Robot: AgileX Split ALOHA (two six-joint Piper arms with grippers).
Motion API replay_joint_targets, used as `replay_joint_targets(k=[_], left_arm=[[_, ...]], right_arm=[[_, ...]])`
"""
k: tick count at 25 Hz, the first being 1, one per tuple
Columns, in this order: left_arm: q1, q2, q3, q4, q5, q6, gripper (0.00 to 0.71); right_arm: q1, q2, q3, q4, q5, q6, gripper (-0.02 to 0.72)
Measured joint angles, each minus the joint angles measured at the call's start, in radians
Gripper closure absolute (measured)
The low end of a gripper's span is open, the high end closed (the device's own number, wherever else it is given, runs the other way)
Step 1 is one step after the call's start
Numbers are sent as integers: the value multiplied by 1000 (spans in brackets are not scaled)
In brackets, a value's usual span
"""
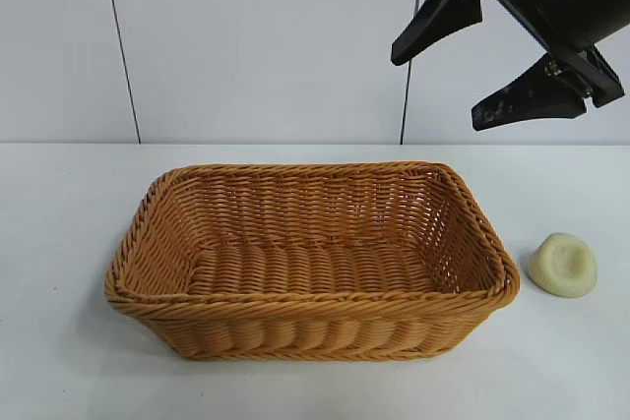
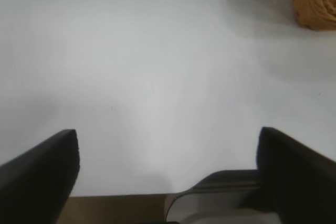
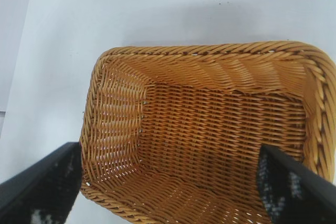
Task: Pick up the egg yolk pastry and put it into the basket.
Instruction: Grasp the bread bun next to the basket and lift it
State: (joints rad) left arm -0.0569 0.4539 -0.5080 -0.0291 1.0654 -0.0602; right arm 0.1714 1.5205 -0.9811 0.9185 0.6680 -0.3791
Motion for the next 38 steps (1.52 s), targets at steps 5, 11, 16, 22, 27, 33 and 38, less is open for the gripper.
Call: replay_joint_targets(k=[5, 11, 16, 22, 27, 33, 38], left_arm=[[0, -158, 8, -3, 0, 5, 49], [1, -252, 8, -4, -1, 7, 49], [31, -365, 8, -7, -1, 7, 49], [54, -457, 8, -6, 2, 7, 49], [54, -457, 8, -6, 2, 7, 49], [54, -457, 8, -6, 2, 7, 49], [54, -457, 8, -6, 2, 7, 49]], right_arm=[[3, 0, 0, 0, 1, 0, 57], [3, 0, 0, 0, 1, 0, 57], [3, 0, 0, 0, 1, 0, 57], [3, 0, -11, -51, 9, 19, 57], [3, 0, -93, -366, 51, 212, 57], [-7, 2, -123, -816, 105, 529, 57], [-102, 44, -123, -884, 111, 576, 57]])
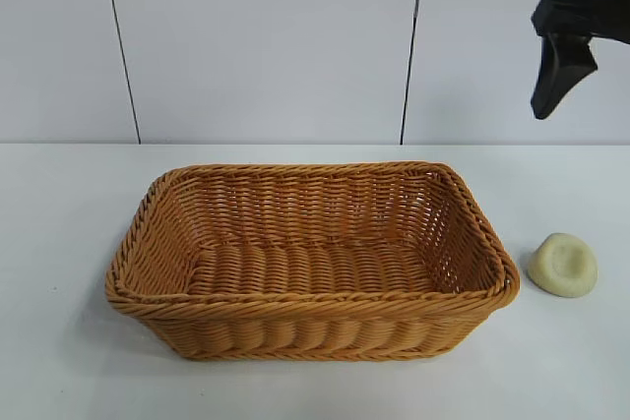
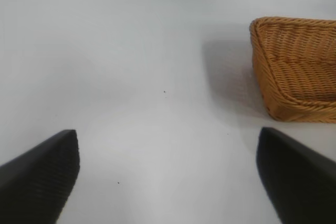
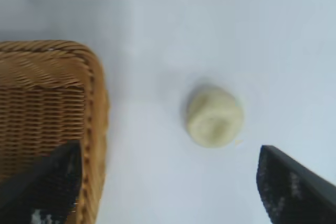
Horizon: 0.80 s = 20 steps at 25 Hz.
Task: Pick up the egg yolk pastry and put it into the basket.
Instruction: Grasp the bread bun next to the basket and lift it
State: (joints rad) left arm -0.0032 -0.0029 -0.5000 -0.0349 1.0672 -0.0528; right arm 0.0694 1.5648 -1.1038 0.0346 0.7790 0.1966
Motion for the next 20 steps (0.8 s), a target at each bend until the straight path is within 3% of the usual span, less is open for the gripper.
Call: replay_joint_targets(k=[8, 17, 20], left_arm=[[0, 0, 0, 0, 0, 0, 49], [0, 0, 0, 0, 0, 0, 49], [0, 0, 0, 0, 0, 0, 49]], right_arm=[[-37, 184, 0, 6, -15, -27, 57], [-37, 393, -1, 57, -156, -29, 62], [-37, 428, -1, 63, -167, -29, 93]])
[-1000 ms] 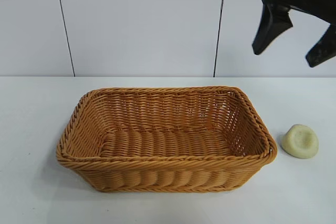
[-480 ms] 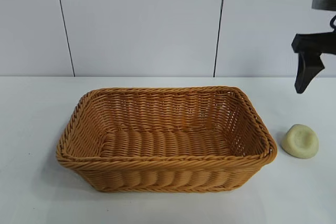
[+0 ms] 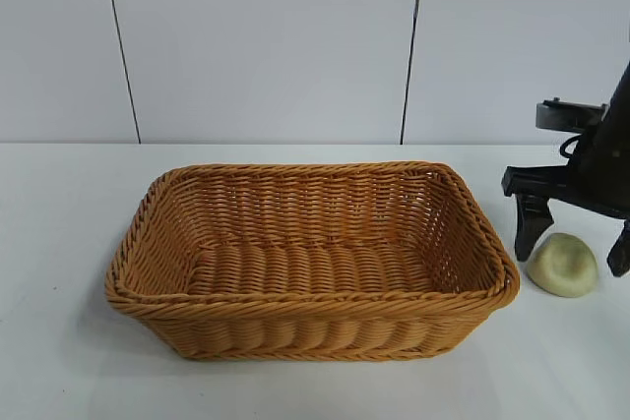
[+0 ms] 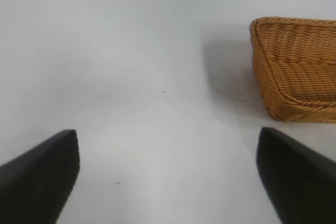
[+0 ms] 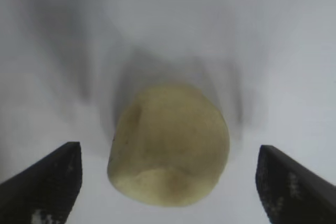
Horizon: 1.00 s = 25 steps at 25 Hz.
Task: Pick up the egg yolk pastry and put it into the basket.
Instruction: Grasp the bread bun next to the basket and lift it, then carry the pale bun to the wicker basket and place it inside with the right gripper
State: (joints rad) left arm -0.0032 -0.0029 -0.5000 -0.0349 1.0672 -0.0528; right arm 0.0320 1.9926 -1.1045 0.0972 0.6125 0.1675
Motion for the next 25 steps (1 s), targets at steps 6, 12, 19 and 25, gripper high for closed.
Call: replay_joint_targets(k=[6, 12, 19, 25], left_arm=[[0, 0, 0, 2, 0, 0, 49], [0, 0, 0, 2, 0, 0, 49], [0, 0, 0, 2, 0, 0, 49], [0, 0, 0, 2, 0, 0, 49]], right_arm=[[0, 6, 0, 3, 7, 0, 368], [0, 4, -60, 5, 100, -45, 498], [0, -92, -226, 5, 267, -65, 507], [3, -170, -332, 9, 361, -68, 507]])
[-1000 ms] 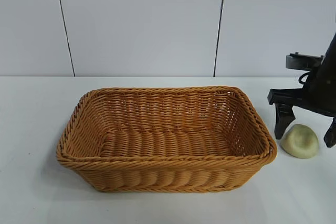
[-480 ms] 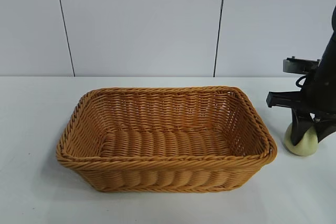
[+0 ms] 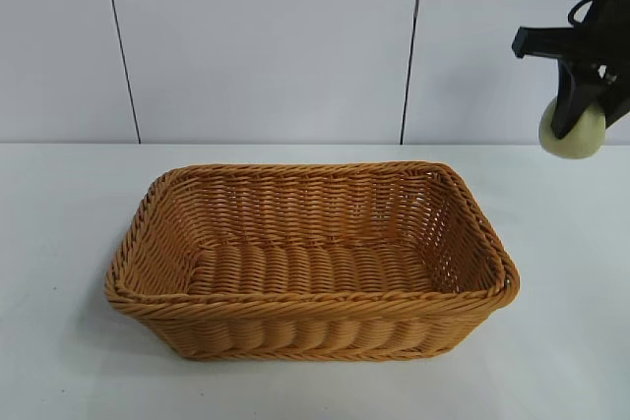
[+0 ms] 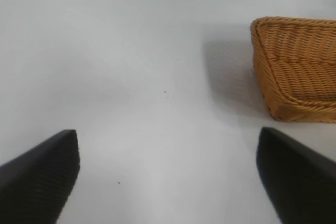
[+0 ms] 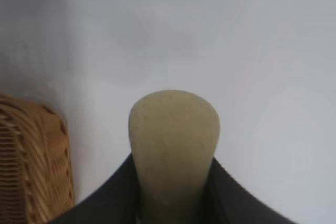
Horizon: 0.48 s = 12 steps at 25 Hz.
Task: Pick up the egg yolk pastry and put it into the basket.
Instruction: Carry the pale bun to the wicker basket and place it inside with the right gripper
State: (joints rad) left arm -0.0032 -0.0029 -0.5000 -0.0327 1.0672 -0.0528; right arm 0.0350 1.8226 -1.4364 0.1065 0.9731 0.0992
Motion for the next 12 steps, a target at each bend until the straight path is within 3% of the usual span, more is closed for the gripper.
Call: replay_joint_targets(k=[5, 12], left_arm=[[0, 0, 0, 0, 0, 0, 49], [0, 0, 0, 0, 0, 0, 49]], right_arm=[[93, -10, -41, 7, 43, 0, 507], [348, -4, -45, 30, -11, 16, 507]])
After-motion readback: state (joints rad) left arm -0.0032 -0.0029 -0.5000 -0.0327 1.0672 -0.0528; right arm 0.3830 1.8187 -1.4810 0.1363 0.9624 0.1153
